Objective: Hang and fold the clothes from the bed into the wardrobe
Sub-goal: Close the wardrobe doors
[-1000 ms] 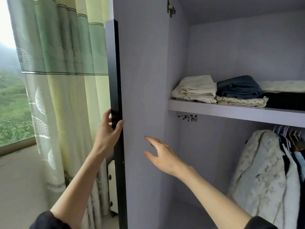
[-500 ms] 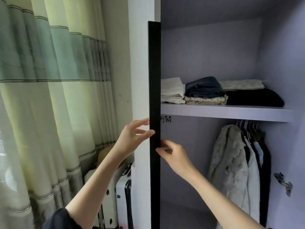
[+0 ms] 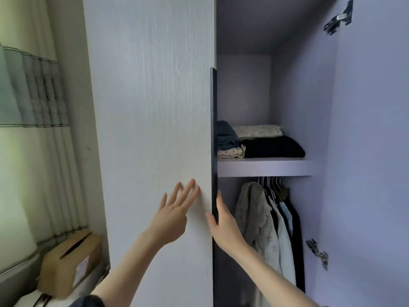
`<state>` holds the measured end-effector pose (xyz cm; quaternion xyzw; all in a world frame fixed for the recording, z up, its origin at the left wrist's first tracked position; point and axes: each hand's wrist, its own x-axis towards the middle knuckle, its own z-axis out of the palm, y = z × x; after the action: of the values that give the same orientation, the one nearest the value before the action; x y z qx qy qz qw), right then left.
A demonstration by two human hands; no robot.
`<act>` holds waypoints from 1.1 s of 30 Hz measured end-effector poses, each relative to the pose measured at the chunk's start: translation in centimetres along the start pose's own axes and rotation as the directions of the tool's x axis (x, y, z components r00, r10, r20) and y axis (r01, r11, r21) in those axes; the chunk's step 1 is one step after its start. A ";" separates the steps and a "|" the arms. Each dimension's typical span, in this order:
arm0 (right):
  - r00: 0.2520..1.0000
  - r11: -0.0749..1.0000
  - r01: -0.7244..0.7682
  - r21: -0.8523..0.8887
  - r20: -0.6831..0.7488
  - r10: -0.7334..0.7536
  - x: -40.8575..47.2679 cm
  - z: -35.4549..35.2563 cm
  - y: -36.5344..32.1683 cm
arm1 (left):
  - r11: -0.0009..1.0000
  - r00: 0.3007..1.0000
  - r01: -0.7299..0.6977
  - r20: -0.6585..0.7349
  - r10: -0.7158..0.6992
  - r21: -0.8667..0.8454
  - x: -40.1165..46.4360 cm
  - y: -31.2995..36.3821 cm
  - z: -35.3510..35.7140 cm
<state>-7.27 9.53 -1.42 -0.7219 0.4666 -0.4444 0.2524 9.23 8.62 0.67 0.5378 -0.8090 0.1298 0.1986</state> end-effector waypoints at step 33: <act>0.968 0.979 -0.179 -0.102 -0.199 0.156 2.7 -6.5 4.7 | 0.974 0.975 0.165 0.172 -0.138 -0.156 8.9 4.9 4.9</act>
<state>-14.60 5.36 -0.85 -0.6479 0.5734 -0.4598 0.2001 0.79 1.12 0.44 0.5880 -0.7868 0.0013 0.1876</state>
